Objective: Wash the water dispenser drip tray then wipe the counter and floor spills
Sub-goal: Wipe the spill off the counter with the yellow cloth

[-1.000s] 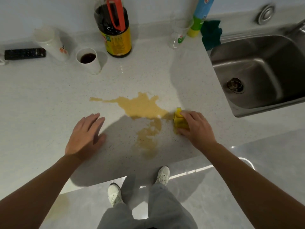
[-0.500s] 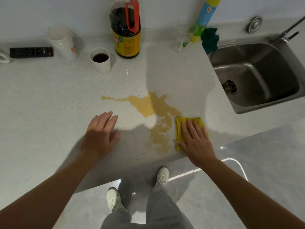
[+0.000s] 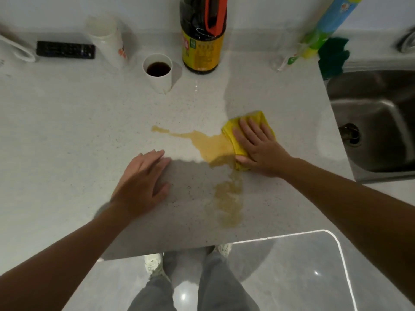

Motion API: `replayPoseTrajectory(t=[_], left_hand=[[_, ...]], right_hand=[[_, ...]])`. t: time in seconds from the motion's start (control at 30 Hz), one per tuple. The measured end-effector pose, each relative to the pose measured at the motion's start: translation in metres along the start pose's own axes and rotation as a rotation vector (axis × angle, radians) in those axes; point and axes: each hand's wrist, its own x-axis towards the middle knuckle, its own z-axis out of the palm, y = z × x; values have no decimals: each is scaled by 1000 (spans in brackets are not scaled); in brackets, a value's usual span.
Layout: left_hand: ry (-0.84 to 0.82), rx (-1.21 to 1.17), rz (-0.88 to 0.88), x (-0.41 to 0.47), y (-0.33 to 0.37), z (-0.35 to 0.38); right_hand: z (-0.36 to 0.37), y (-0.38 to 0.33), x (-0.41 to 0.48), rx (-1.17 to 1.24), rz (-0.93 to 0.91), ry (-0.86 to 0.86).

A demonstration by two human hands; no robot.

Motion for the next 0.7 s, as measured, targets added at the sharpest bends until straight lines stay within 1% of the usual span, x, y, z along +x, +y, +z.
replayPoseTrajectory(t=[0.07,0.13,0.23,0.3,0.37,0.47,0.6,0.7], left_hand=[[4,-4,2,0,1,-2],[6,0,5,-1,2,-3],[12,24,-14,-1,5,-4],[57,14,-9,-2,7,-3],[117,21,33,-3,6,0],[171,36,77,-6,2,6],[189,24,72,-9,0,9],[233,25,34,-9,1,8]], right_hand=[[6,-8,-20,7,-25,6],[14,-23,-48,26,-8,1],[24,-56,-90,64,85,-25],[29,-82,-114,69,135,-56],[34,-112,-131,81,193,-114],[39,-162,-137,197,440,-122],[37,-210,-102,335,796,-76],[33,-214,-69,385,934,-60]])
